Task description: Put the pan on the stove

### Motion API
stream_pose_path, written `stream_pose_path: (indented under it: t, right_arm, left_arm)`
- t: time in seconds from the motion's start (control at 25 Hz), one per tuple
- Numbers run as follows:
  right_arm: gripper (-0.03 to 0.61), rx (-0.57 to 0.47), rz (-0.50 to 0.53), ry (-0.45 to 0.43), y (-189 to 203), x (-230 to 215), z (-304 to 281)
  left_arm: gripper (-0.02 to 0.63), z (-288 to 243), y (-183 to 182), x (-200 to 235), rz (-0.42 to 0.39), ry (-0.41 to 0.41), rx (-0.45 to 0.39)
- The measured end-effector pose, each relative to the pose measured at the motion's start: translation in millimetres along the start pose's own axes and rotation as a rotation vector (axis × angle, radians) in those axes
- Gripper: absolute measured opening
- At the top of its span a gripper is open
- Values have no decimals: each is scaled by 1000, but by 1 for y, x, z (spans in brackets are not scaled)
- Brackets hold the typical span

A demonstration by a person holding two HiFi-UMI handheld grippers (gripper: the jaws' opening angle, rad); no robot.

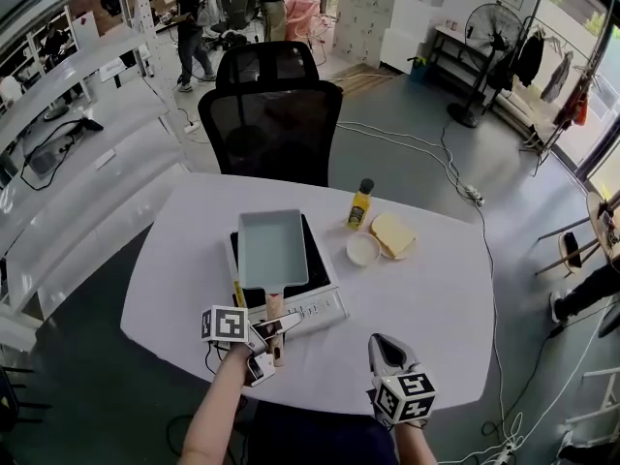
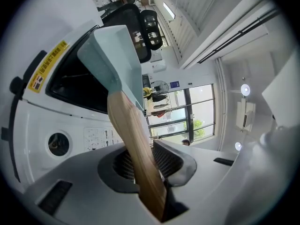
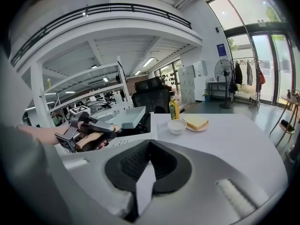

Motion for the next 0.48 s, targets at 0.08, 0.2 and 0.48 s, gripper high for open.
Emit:
stream_pose_path:
  t: [0.08,0.2,0.48]
  right_arm:
    - [0,-2,-5,0,0,0,1]
    - [0,-6,-14,-2,2,0,-1]
    - [0,-29,-48,-40,-4,6,-12]
  left_arm:
    - [156,0,-1,-3,-5,7,-15]
    - [257,0,-7,0,15,-5,-55]
    - [419,28,-10,7,-117,-174,-101]
Point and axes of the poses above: the fingertips, and each gripper's own axes: z backward along the fingers, x to its left, y out of its underside, the point moved 4 cm from there along z, backward along the fingers, and after that the axes turned 10 degrees about -x, right-handed, at the moved point
